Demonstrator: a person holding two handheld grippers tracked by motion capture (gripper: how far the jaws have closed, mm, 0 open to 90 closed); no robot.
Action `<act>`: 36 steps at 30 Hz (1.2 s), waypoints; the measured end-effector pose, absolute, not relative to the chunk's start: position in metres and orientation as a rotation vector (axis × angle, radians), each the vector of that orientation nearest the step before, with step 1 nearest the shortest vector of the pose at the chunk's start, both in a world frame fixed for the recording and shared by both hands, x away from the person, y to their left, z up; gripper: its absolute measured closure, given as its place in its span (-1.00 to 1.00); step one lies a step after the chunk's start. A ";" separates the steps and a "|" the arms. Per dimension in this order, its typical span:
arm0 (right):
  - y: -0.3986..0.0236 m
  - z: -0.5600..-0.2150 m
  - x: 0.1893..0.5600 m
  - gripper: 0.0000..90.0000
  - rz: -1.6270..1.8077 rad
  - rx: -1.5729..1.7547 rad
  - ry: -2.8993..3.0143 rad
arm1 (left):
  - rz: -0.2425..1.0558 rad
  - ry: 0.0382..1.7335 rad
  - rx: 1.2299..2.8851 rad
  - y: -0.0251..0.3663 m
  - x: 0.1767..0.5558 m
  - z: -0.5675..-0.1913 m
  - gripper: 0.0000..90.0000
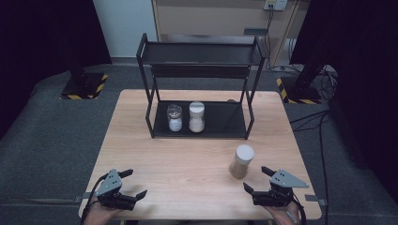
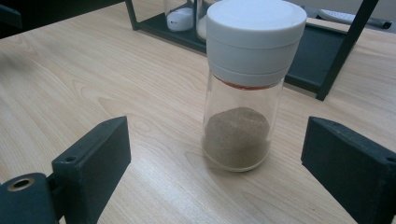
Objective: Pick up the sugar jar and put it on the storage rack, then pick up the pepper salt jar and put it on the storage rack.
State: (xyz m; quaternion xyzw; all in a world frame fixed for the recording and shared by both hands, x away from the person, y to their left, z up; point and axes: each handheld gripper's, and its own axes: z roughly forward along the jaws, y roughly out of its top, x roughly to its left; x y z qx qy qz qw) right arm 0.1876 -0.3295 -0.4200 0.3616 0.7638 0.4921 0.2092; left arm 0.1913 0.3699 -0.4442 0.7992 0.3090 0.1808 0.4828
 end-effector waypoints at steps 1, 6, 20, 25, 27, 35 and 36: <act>-0.329 -0.420 0.188 -0.82 1.367 1.006 2.127 | 0.440 0.754 1.947 0.370 0.191 -0.444 -0.90; -0.329 -0.420 0.188 -0.82 1.367 1.010 2.128 | 0.441 0.754 1.946 0.370 0.191 -0.444 -0.90; -0.329 -0.420 0.188 -0.82 1.365 1.009 2.129 | 0.439 0.749 1.950 0.369 0.192 -0.444 -0.90; -0.329 -0.419 0.187 -0.82 1.363 1.005 2.131 | 0.440 0.749 1.953 0.369 0.192 -0.444 -0.90; -0.329 -0.418 0.187 -0.82 1.361 1.007 2.129 | 0.440 0.749 1.954 0.369 0.192 -0.444 -0.90; -0.333 -0.416 0.181 -0.83 1.400 1.032 2.095 | 0.441 0.752 1.957 0.369 0.192 -0.444 -0.90; -0.334 -0.416 0.180 -0.83 1.402 1.031 2.091 | 0.441 0.753 1.957 0.369 0.192 -0.443 -0.90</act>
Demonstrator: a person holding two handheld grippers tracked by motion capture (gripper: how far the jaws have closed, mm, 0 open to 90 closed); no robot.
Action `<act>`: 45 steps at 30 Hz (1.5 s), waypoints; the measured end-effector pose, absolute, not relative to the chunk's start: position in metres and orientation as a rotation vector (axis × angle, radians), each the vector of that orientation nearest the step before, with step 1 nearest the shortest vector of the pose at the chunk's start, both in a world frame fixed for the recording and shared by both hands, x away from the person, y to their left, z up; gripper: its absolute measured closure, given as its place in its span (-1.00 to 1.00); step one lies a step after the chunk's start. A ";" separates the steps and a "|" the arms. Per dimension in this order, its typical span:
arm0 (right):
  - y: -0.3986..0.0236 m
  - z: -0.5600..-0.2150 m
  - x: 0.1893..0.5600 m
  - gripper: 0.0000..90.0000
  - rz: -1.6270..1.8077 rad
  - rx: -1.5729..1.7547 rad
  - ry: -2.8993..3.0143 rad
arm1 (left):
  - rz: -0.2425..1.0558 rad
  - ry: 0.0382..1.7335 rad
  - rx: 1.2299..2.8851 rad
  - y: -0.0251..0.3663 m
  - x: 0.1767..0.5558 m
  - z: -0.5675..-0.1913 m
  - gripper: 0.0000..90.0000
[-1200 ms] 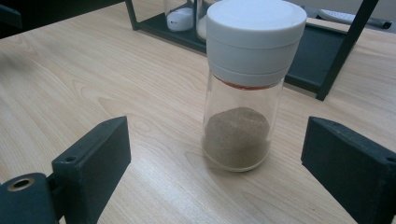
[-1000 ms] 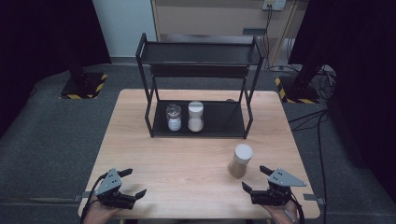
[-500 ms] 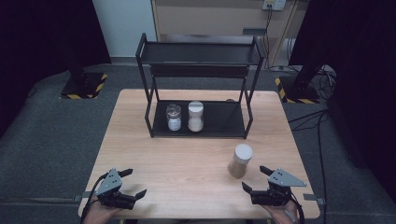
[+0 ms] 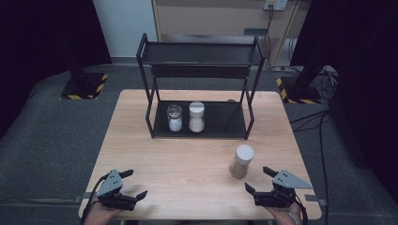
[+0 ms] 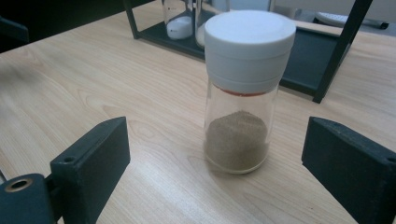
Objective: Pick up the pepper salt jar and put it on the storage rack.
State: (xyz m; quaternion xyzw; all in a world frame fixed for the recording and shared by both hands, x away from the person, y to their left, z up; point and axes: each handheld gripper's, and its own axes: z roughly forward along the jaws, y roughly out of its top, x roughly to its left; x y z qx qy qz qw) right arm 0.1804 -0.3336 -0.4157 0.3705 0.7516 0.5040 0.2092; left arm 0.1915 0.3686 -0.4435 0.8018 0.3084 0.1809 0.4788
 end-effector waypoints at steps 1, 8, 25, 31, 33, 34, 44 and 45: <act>-0.334 -0.415 0.179 -0.83 1.404 1.029 2.086 | 0.441 0.753 1.957 0.369 0.191 -0.443 -0.90; -0.337 -0.405 0.175 -0.84 1.429 1.034 2.049 | 0.443 0.757 1.961 0.368 0.192 -0.443 -0.90; -0.335 -0.384 0.201 -0.83 1.444 1.046 2.081 | 0.441 0.764 1.964 0.367 0.192 -0.443 -0.90; -0.327 -0.381 0.215 -0.81 1.420 1.042 2.105 | 0.442 0.764 1.965 0.367 0.192 -0.443 -0.90; -0.325 -0.381 0.221 -0.81 1.412 1.047 2.112 | 0.442 0.764 1.965 0.367 0.192 -0.443 -0.90; -0.324 -0.382 0.223 -0.80 1.415 1.053 2.112 | 0.442 0.764 1.965 0.367 0.192 -0.443 -0.90; -0.315 -0.392 0.249 -0.68 1.407 1.090 2.134 | 0.442 0.765 1.966 0.367 0.192 -0.443 -0.90; -0.313 -0.392 0.251 -0.66 1.402 1.089 2.137 | 0.443 0.764 1.967 0.367 0.192 -0.443 -0.90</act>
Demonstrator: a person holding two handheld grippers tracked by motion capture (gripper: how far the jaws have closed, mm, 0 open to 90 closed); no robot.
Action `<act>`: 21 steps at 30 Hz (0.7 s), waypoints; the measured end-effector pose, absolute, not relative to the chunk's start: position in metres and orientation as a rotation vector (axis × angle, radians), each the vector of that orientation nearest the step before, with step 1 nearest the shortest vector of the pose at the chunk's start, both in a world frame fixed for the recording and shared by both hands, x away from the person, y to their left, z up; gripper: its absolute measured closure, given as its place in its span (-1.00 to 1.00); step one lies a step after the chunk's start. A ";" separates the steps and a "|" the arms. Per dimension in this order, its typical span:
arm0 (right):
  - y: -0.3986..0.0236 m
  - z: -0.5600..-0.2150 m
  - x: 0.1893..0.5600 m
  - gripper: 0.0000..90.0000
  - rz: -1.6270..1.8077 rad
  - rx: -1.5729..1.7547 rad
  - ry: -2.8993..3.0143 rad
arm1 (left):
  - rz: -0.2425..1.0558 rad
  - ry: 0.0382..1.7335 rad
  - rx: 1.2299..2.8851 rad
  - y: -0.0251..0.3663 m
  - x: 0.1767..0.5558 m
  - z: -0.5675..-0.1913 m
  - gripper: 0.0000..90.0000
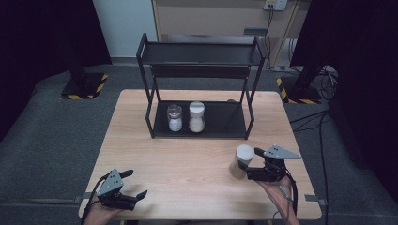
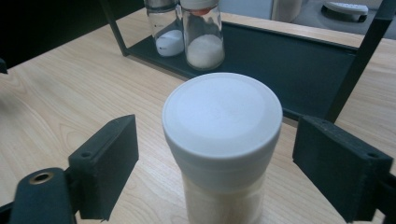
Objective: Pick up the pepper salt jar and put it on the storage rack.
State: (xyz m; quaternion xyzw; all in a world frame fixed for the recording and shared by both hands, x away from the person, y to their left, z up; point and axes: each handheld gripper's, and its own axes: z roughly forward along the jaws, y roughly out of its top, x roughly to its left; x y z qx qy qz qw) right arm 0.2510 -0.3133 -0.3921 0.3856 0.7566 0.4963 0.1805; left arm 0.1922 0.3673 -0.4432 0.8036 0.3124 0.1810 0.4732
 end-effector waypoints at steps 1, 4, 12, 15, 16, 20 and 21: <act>-0.312 -0.393 0.252 -0.63 1.400 1.087 2.137 | 0.443 0.764 1.966 0.367 0.192 -0.443 -0.90; -0.309 -0.398 0.256 -0.53 1.402 1.093 2.134 | 0.443 0.764 1.966 0.368 0.192 -0.443 -0.90; -0.305 -0.408 0.254 -0.28 1.401 1.063 2.100 | 0.444 0.763 1.967 0.367 0.192 -0.443 -0.90; -0.303 -0.408 0.253 -0.27 1.398 1.064 2.093 | 0.444 0.764 1.966 0.367 0.192 -0.443 -0.90; -0.303 -0.408 0.252 -0.27 1.394 1.066 2.091 | 0.445 0.764 1.967 0.367 0.192 -0.443 -0.90; -0.301 -0.405 0.252 -0.27 1.380 1.069 2.093 | 0.444 0.764 1.966 0.367 0.192 -0.443 -0.90; -0.301 -0.405 0.252 -0.26 1.379 1.074 2.092 | 0.444 0.764 1.967 0.367 0.192 -0.443 -0.90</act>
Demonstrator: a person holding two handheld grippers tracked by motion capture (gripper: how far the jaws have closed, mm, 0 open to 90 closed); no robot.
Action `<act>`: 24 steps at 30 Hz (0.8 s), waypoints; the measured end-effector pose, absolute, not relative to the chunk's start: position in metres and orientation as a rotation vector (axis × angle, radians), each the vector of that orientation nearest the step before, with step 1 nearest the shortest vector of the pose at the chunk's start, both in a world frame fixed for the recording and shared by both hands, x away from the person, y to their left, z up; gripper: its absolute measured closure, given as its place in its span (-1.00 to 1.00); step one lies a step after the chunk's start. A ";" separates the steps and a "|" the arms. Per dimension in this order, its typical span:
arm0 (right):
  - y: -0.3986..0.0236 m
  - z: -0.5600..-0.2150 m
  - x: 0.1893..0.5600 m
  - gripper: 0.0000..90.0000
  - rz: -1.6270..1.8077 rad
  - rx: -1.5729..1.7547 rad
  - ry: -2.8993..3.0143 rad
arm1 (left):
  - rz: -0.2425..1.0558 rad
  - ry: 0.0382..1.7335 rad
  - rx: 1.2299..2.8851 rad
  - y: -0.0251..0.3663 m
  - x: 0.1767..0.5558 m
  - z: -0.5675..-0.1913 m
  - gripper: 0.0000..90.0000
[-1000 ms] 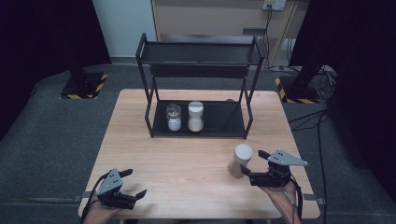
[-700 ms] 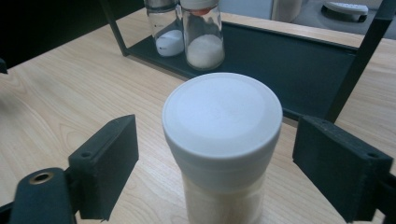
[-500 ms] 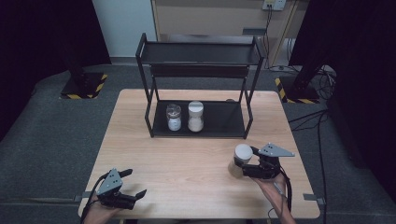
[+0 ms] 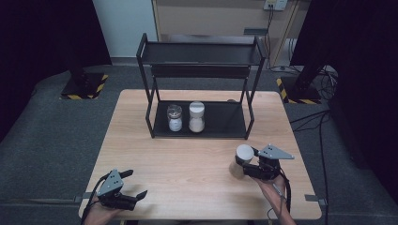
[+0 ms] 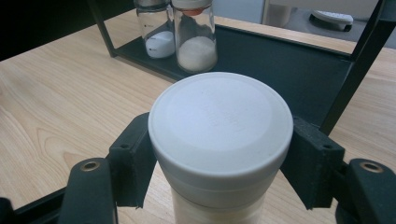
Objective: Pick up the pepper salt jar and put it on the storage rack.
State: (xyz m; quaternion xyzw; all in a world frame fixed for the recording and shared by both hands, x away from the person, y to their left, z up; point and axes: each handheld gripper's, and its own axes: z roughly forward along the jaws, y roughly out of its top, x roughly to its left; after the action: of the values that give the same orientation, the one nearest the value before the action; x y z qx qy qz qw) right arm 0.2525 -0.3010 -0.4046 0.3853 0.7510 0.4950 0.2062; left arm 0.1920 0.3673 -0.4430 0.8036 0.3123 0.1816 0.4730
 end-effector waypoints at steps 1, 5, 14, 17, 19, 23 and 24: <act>-0.301 -0.404 0.253 -0.26 1.380 1.075 2.093 | 0.445 0.764 1.966 0.367 0.192 -0.443 -0.90; -0.299 -0.396 0.254 -0.26 1.376 1.054 2.103 | 0.444 0.764 1.968 0.367 0.192 -0.443 -0.90; -0.288 -0.380 0.266 -0.26 1.373 1.016 2.148 | 0.446 0.766 1.972 0.367 0.192 -0.443 -0.90; -0.284 -0.374 0.271 -0.26 1.379 1.010 2.161 | 0.446 0.767 1.972 0.367 0.192 -0.443 -0.90; -0.281 -0.370 0.275 -0.26 1.382 1.008 2.168 | 0.446 0.768 1.971 0.367 0.192 -0.443 -0.90; -0.275 -0.360 0.284 -0.26 1.380 1.016 2.179 | 0.446 0.769 1.974 0.366 0.192 -0.442 -0.90; -0.274 -0.358 0.287 -0.26 1.380 1.016 2.182 | 0.446 0.769 1.976 0.366 0.192 -0.442 -0.90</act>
State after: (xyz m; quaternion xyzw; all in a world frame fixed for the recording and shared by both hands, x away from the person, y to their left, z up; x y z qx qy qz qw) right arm 0.2868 -0.2736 -0.3576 0.3601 0.7732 0.4890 0.1827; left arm 0.1922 0.3662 -0.4424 0.8057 0.3137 0.1820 0.4684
